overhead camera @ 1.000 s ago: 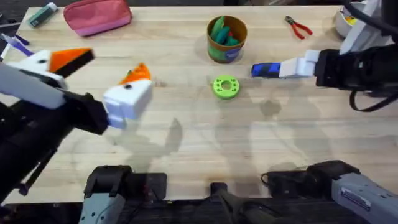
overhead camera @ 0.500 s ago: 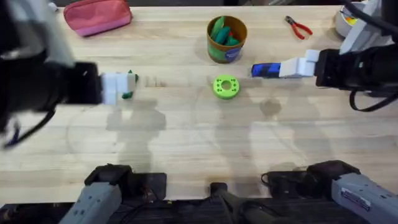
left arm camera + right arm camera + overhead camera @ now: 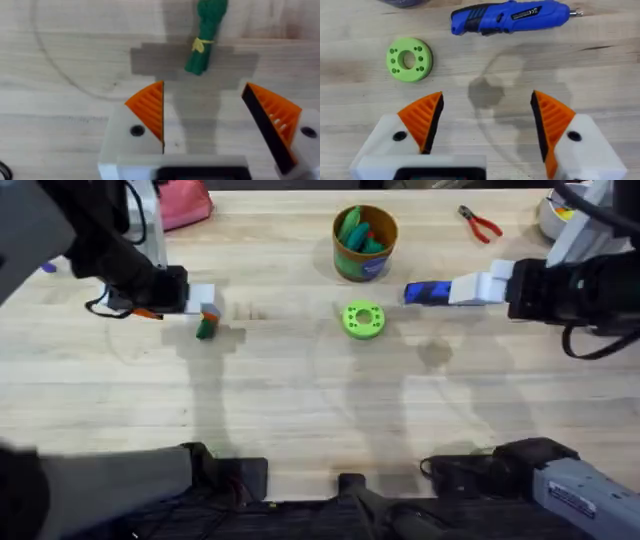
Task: Pick up the gripper from the table and insert it into the empty holder that is missing its gripper. Then pick up a screw, insert it into the mounting hole, and use the screwdriver to tighten it. Finally, clean up the table by picking up the vegetable and placing it into the bucket.
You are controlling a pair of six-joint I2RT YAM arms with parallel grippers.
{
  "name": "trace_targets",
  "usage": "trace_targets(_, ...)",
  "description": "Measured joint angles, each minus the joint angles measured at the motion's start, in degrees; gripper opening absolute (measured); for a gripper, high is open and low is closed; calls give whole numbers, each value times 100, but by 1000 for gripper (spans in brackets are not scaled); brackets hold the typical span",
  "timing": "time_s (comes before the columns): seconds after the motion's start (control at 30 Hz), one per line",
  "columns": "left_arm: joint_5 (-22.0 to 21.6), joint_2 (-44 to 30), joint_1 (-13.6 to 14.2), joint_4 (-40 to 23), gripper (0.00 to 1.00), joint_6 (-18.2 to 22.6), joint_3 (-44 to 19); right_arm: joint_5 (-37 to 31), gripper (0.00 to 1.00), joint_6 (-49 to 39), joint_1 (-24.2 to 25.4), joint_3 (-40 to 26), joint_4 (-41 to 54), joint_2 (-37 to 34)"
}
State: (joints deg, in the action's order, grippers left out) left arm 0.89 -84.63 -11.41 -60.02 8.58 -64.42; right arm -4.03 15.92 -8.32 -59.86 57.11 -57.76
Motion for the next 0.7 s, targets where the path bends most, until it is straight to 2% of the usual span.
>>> trace_targets(0.13,39,-497,-21,422,984,319,0,0,991,0,0,0,-1,-2)
trace_targets(0.3,87,-1066,-14,566,958,630,-4,0,990,0,0,0,-4,-104)
trace_targets(0.43,121,-1529,-14,896,865,720,-4,0,969,2,0,0,-7,-322)
trace_targets(0.7,180,-1636,-14,1240,820,737,-39,-2,967,0,0,1,-9,-413)
